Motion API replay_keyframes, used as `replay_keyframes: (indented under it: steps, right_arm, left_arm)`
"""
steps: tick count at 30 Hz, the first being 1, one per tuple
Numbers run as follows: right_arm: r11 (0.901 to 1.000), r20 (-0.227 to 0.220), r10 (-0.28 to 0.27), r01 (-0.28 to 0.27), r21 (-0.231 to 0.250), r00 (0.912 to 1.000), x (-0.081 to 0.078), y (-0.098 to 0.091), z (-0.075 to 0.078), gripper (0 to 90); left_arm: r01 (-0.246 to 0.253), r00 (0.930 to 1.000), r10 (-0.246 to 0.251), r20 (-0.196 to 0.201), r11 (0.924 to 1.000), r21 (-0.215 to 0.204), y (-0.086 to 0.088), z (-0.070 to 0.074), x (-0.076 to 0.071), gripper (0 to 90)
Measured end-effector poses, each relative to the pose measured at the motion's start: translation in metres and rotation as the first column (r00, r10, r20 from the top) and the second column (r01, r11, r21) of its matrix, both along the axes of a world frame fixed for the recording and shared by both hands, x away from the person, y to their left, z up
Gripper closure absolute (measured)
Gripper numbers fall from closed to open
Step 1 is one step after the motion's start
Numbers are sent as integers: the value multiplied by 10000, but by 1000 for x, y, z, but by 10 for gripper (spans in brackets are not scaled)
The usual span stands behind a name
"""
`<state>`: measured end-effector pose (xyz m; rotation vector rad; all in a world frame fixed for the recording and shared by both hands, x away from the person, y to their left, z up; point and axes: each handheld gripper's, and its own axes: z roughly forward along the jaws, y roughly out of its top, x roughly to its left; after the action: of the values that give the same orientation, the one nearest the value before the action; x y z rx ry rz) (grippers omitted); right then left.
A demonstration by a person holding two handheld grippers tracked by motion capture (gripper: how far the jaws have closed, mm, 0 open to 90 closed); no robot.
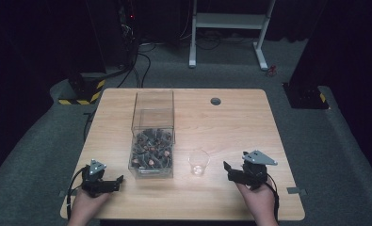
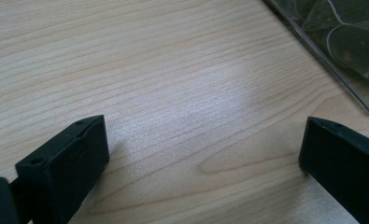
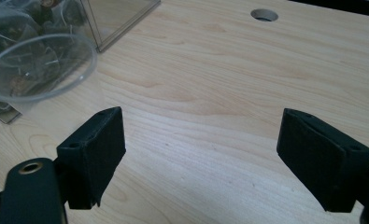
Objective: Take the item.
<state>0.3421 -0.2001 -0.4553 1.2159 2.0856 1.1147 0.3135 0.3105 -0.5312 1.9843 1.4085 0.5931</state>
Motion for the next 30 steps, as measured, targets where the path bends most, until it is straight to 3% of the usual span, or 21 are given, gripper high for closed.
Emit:
replay_keyframes:
  steps: [9,30]
  right_arm:
    - [9989,220,458,-459,36,9987,4,15,11,168]
    - [9920,223,1212,-1219,329,9924,9,49,22,230]
  left_arm:
    - [1,10000,-1,-2,10000,1,0,0,0,19]
    - [-3,10000,3,3,10000,0,0,0,0,19]
